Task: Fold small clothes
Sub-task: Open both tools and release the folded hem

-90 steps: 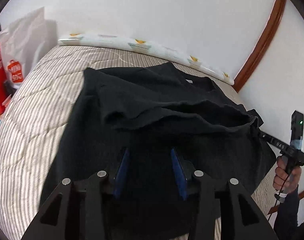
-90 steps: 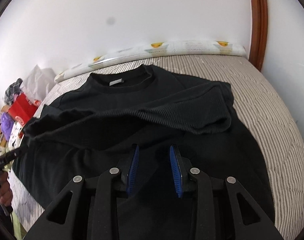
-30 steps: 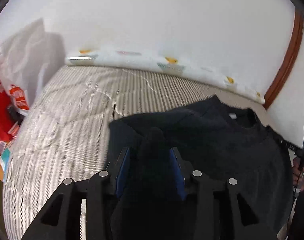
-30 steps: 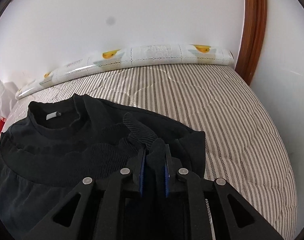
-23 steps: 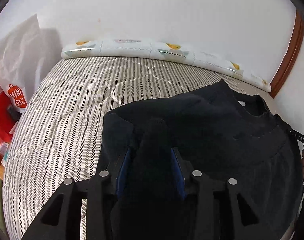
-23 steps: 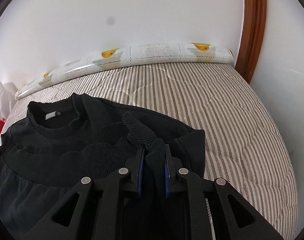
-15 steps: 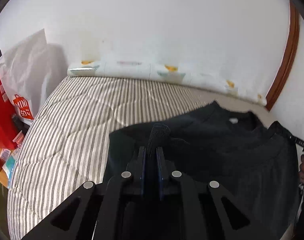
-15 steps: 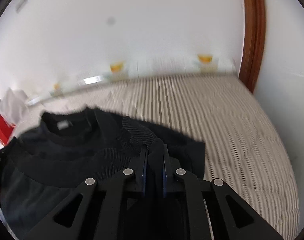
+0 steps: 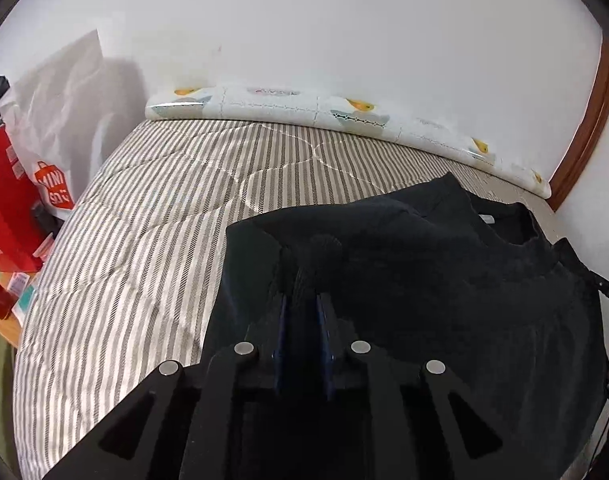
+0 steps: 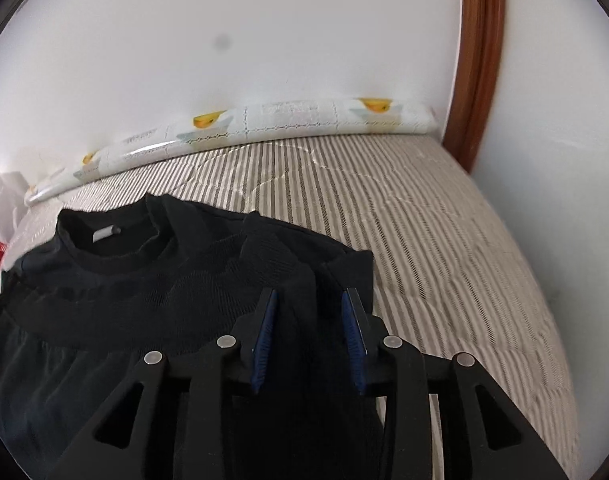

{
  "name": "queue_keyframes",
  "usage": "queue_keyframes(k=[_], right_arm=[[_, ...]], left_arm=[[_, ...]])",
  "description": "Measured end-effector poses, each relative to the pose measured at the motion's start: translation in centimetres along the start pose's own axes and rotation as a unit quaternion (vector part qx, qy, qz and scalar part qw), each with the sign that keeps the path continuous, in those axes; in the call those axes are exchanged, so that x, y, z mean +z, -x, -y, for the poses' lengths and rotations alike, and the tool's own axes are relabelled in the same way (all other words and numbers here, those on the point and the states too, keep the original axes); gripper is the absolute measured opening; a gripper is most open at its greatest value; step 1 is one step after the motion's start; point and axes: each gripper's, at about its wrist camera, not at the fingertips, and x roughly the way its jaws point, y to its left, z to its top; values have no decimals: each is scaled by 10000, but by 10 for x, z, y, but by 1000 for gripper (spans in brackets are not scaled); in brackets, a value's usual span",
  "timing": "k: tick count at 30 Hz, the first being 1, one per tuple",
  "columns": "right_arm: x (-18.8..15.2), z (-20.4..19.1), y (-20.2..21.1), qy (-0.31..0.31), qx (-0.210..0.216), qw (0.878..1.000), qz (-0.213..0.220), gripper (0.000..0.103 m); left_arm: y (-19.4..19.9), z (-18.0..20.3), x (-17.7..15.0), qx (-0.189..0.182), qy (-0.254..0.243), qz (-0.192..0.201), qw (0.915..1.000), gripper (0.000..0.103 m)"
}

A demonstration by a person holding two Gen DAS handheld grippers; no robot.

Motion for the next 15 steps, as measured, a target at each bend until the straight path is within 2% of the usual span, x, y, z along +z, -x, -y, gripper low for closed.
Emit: queue_keyframes(k=[3, 4, 5, 8, 12, 14, 15], right_arm=[[-7, -14, 21, 109, -63, 9999, 66, 36], [-9, -19, 28, 115, -41, 9999, 86, 39], [-11, -26, 34, 128, 1, 9999, 103, 42], [-19, -54, 51, 244, 136, 9995, 178, 44], [-36, -106, 70, 422, 459, 9979, 190, 47], [-46, -136, 78, 613, 685, 9956, 172, 49], [-53, -156, 82, 759, 801, 9937, 174, 50]], left_arm=[[14, -1, -8, -30, 31, -49, 10000, 17], [18, -3, -13, -49, 63, -53, 10000, 21], [24, -5, -20, -82, 100, -62, 9999, 24], [41, -13, -46, -26, 82, -111, 9999, 25], [68, -41, -84, 26, 275, -173, 9995, 31], [80, -55, -102, 111, 319, -274, 9991, 38], [87, -63, -111, 37, 385, -249, 9989, 42]])
